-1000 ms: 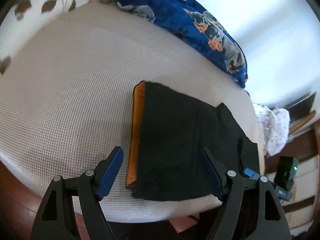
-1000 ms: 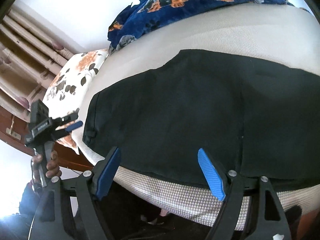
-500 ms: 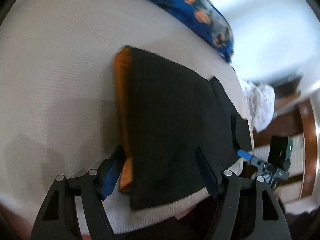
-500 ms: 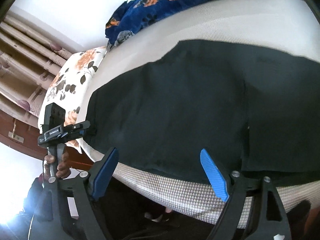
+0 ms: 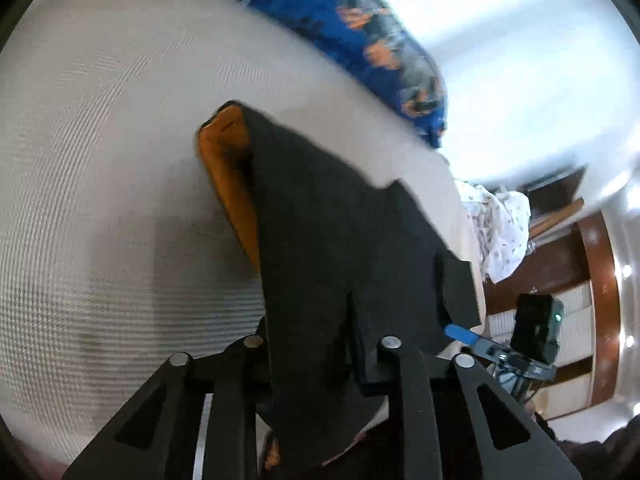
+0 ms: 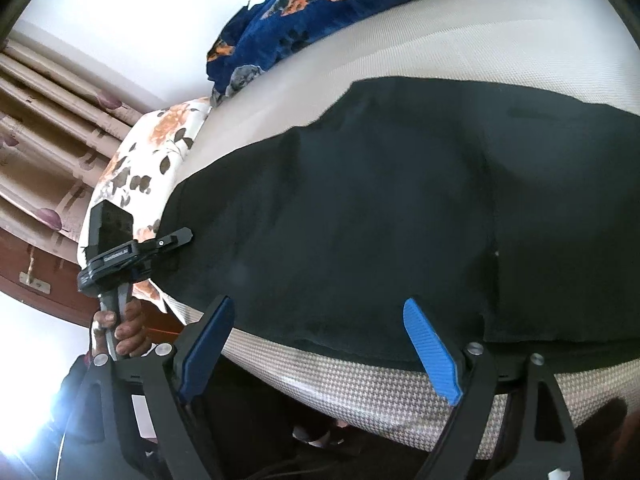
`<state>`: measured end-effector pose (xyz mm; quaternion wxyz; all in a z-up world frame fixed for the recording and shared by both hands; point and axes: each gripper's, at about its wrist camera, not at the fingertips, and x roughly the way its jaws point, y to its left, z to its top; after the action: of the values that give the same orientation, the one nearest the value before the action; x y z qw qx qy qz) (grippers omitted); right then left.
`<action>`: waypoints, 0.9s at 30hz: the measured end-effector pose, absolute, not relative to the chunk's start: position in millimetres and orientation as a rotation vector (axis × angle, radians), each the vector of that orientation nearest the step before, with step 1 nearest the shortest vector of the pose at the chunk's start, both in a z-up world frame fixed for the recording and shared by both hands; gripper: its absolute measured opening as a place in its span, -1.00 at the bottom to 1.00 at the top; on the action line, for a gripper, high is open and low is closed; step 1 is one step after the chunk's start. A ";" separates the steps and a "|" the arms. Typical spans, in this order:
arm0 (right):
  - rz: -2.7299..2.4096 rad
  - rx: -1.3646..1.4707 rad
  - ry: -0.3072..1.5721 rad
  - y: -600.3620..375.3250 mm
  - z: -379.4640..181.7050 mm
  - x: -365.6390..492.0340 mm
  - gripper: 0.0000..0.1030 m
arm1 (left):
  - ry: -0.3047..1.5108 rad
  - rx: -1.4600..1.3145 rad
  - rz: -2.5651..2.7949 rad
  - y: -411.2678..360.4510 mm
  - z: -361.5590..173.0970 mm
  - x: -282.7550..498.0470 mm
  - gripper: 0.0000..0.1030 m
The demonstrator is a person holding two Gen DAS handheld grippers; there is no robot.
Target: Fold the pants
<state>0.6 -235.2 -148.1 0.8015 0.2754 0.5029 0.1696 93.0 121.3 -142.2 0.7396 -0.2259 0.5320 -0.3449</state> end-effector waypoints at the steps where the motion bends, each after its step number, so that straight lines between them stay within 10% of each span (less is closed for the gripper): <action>1: 0.370 0.600 1.062 -236.1 -146.0 1.4 0.65 | 1.148 -0.492 -0.776 117.0 -132.1 90.4 -0.60; 20: 0.489 1.237 0.798 -352.4 -146.6 -7.1 0.82 | 1.070 -0.451 -1.091 -93.5 -52.3 77.6 -0.55; 27: 0.573 1.407 0.779 -362.1 -166.2 0.8 0.83 | 1.149 -0.403 -1.150 -151.9 -73.5 76.8 -0.14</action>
<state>0.8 -362.1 -166.2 0.6573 0.6210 0.3440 0.2528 76.8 -151.9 -73.5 0.6692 -0.1787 0.5098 -0.5103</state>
